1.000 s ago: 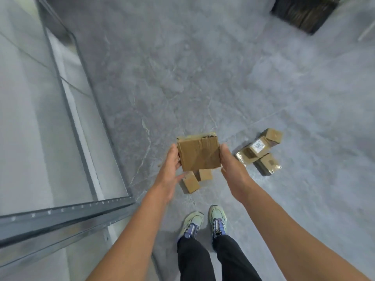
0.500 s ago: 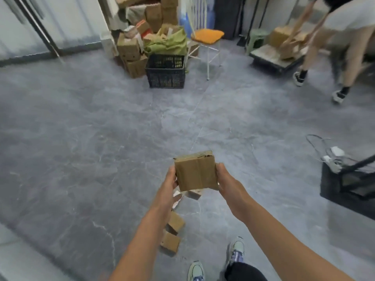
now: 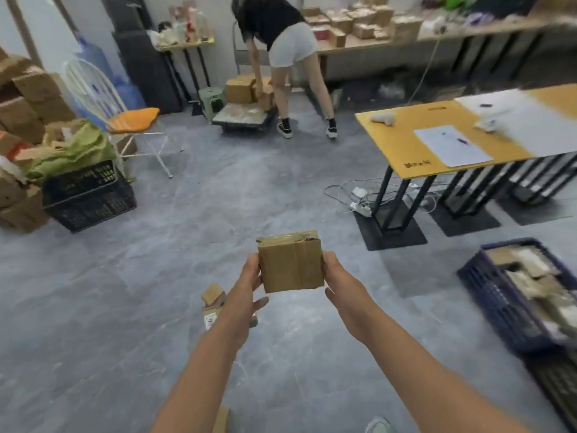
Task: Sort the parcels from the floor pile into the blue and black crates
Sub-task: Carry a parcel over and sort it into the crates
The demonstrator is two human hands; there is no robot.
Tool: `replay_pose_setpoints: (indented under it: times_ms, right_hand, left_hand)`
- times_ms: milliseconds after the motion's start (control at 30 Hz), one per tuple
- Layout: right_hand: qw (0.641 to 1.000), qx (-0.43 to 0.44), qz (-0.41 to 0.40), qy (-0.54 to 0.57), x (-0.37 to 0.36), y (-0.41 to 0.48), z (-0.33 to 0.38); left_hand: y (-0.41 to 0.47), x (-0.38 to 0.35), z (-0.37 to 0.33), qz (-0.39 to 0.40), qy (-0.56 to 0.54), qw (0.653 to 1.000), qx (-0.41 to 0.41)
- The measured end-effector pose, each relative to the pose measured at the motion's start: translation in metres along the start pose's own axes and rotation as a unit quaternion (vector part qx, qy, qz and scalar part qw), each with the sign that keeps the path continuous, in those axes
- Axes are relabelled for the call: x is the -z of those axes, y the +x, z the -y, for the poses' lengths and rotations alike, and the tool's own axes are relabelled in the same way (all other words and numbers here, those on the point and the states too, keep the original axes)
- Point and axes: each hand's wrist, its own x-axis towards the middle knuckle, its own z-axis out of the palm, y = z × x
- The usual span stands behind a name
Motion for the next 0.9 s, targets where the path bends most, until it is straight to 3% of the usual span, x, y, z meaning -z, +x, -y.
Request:
replay_pose_setpoints:
  times_ms: [400,900]
  right_hand:
    - [0.985,0.023,-0.149,0.088,0.234,-0.062,0.005]
    - [0.911,0.031,-0.341,0.229,0.427,-0.127,-0.029]
  left_hand:
    - [0.037,-0.253,-0.045,0.176,0.095,0.979,-0.037]
    - [0.074,-0.505,-0.049,0.350,0.230,0.908,-0.001]
